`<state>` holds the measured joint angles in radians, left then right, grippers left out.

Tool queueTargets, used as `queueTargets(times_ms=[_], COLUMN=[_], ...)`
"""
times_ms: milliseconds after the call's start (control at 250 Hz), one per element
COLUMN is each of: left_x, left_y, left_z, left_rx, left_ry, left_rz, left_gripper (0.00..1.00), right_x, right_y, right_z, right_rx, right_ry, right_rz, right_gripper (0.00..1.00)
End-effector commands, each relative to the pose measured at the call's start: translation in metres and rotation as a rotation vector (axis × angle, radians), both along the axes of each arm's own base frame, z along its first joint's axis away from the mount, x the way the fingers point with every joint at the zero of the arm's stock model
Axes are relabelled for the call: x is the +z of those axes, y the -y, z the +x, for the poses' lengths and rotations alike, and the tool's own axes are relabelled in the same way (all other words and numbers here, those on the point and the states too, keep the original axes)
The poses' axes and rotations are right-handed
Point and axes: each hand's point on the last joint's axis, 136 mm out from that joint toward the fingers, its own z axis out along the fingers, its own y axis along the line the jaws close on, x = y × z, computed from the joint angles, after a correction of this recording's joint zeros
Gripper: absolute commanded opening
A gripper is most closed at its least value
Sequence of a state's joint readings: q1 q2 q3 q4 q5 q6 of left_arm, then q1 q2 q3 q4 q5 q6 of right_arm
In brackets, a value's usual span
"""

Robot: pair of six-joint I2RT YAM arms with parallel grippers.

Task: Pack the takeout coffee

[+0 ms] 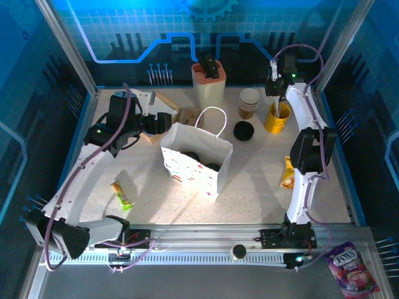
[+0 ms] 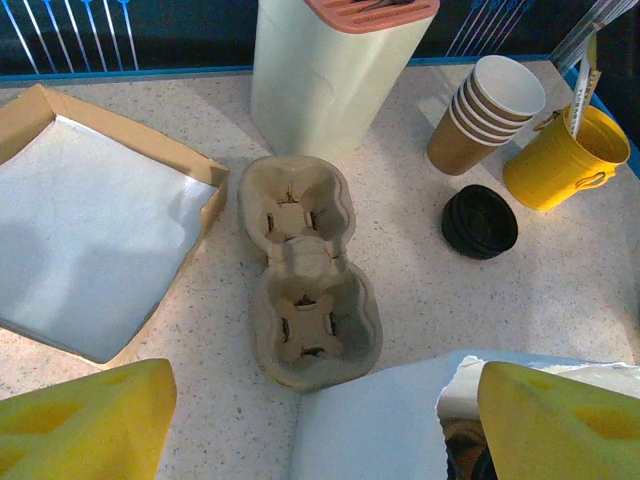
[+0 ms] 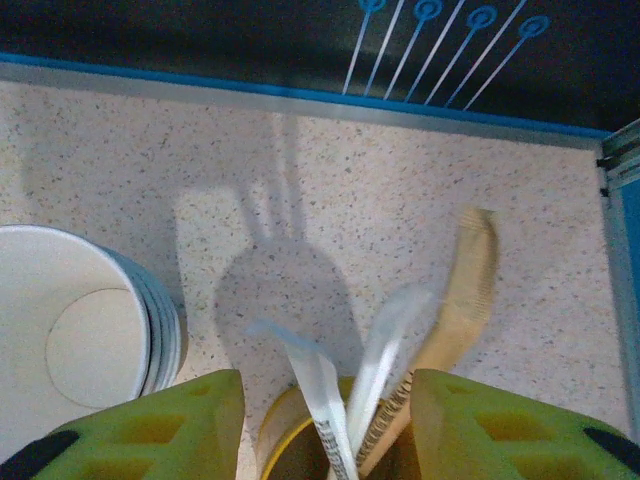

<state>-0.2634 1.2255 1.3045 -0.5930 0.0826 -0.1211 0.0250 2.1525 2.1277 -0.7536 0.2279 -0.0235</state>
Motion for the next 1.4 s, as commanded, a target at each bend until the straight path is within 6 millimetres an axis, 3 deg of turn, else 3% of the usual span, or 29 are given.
queueTargets(times_ms=[0, 216, 308, 448, 663, 967, 1063, 1171, 1271, 1395], left_x=[-0.007, -0.008, -0.008, -0.009, -0.007, 0.003, 0.007, 0.013, 0.015, 0.014], left_y=[0.0, 0.0, 0.0, 0.0, 0.0, 0.002, 0.001, 0.002, 0.003, 0.002], left_z=[0.002, 0.002, 0.002, 0.002, 0.001, -0.003, -0.005, -0.007, -0.008, -0.007], left_rx=[-0.025, -0.026, -0.025, -0.028, -0.032, -0.039, -0.035, -0.036, -0.038, -0.031], left_ry=[-0.005, -0.008, -0.01, -0.01, -0.005, 0.02, 0.032, 0.043, 0.047, 0.042], left_rz=[0.012, 0.015, 0.013, 0.014, 0.01, -0.011, -0.022, -0.039, -0.05, -0.049], left_gripper=[0.79, 0.79, 0.79, 0.79, 0.79, 0.79, 0.79, 0.79, 0.8, 0.8], right_x=[-0.007, -0.018, -0.012, 0.005, 0.052, 0.137, 0.177, 0.226, 0.272, 0.304], right_y=[-0.007, -0.008, -0.008, -0.007, -0.01, -0.028, -0.04, -0.063, -0.094, -0.137], right_z=[0.005, 0.012, 0.011, 0.007, -0.011, -0.051, -0.073, -0.11, -0.157, -0.218], right_rx=[0.008, 0.008, 0.01, 0.017, 0.037, 0.074, 0.097, 0.153, 0.243, 0.391], right_ry=[-0.025, -0.042, -0.035, -0.016, 0.036, 0.166, 0.245, 0.344, 0.451, 0.518], right_rz=[0.022, 0.021, 0.022, 0.009, -0.006, 0.023, 0.035, 0.053, 0.088, 0.11], right_gripper=[0.45, 0.28, 0.19, 0.13, 0.11, 0.11, 0.11, 0.11, 0.11, 0.11])
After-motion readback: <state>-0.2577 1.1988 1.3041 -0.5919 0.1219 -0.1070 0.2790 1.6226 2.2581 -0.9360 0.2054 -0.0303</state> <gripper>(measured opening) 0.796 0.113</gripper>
